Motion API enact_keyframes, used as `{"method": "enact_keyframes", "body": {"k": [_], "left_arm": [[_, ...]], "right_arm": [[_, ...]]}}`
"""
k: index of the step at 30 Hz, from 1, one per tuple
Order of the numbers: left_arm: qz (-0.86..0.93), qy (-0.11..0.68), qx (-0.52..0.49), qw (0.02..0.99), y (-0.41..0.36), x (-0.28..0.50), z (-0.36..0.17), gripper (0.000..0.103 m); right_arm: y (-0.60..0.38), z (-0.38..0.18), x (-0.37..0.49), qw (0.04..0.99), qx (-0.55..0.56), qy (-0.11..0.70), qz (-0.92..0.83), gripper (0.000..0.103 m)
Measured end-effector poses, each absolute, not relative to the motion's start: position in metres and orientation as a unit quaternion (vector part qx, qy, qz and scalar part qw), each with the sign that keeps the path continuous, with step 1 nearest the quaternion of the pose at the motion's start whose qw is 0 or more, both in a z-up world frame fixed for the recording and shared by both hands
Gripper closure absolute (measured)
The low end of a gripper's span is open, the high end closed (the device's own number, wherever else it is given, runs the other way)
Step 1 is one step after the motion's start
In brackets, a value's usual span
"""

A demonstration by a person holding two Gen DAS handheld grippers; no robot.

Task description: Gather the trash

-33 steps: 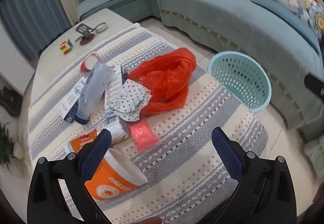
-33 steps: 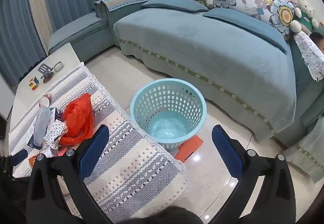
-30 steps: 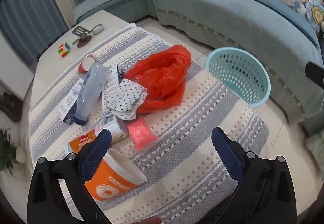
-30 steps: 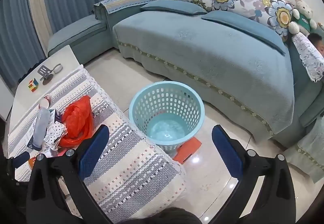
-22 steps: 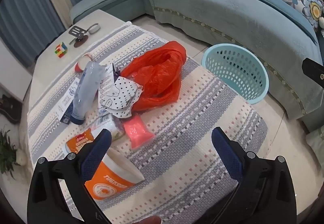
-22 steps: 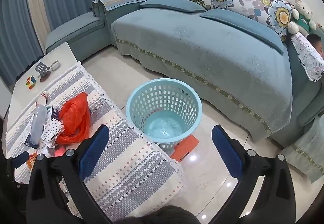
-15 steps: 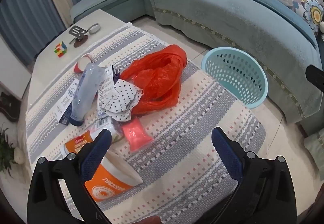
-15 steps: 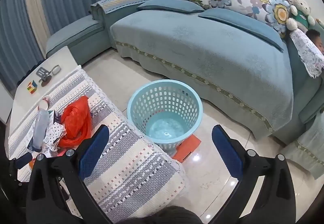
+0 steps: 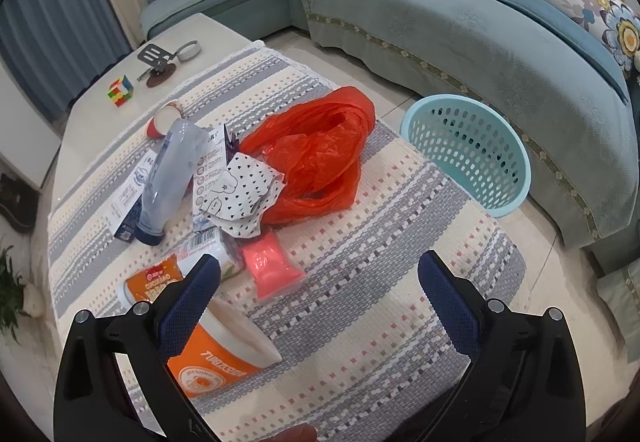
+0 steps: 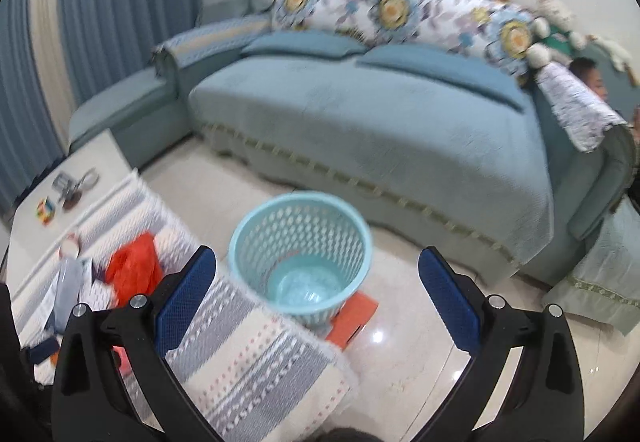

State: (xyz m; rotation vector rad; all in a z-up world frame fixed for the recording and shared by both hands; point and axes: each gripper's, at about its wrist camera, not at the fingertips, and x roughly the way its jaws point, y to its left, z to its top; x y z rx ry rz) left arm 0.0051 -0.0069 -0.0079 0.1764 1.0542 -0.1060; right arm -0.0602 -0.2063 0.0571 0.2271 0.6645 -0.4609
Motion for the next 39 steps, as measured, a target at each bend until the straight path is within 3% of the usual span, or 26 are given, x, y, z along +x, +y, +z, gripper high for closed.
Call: {"method": "enact_keyframes", "body": {"k": [6,12,30,39], "left_arm": [[-0.05,0.505,0.078,0.858,-0.005,0.005,-0.009,0.007],[-0.046,0.505,0.079,0.858,-0.003,0.005,-0.011,0.007],[-0.046,0.508,0.084,0.856,-0.002,0.005,-0.012,0.007],[-0.053,0.509,0.083,0.855,-0.003,0.003,-0.011,0.007]], "right_arm": [[-0.209,0.061,-0.064,0.92,0.103,0.307,-0.222,0.006],[-0.184,0.061,-0.059,0.923,0.017,0.288,-0.256,0.006],[-0.157,0.042,-0.04,0.92,-0.007,0.33,-0.211,0.006],[-0.17,0.032,-0.032,0.917,0.105,0.378,-0.068,0.006]]}}
